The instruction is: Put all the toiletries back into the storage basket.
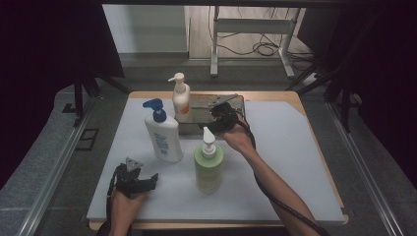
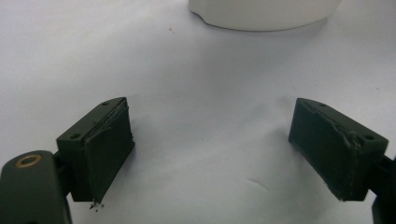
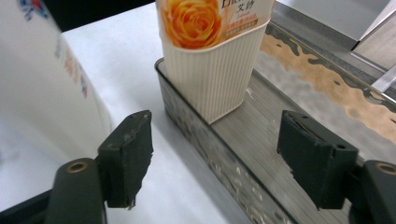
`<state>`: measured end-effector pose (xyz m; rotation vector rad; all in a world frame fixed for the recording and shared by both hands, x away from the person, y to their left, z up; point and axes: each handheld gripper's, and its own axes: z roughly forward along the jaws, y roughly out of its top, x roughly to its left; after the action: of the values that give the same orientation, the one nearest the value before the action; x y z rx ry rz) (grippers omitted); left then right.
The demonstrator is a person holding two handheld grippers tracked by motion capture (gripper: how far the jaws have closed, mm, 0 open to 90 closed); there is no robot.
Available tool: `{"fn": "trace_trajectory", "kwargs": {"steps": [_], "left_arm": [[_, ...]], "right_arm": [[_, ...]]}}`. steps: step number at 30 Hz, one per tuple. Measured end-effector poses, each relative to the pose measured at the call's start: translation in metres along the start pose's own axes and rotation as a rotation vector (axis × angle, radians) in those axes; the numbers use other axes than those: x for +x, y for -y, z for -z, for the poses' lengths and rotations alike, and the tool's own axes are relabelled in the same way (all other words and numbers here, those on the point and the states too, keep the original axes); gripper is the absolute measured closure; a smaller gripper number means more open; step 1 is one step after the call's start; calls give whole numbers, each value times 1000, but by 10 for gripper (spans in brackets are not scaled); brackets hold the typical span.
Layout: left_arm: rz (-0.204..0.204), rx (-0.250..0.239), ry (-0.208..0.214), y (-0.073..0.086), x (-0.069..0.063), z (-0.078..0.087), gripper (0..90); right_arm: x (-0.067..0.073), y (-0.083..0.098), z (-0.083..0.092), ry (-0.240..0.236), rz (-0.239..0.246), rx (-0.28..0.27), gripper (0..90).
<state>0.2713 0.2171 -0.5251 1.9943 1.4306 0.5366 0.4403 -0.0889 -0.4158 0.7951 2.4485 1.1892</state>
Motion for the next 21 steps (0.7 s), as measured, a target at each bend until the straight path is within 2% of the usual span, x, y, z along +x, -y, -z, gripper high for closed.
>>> {"fn": "trace_trajectory", "kwargs": {"steps": [9,14,21], "left_arm": [[0,0,0,0,0,0,129],[0,1,0,0,0,0,129],[0,1,0,0,0,0,129]], "right_arm": [[3,14,21,-22,18,4,142],[3,24,32,-45,14,-3,117],[2,39,45,-43,31,14,30]]}}
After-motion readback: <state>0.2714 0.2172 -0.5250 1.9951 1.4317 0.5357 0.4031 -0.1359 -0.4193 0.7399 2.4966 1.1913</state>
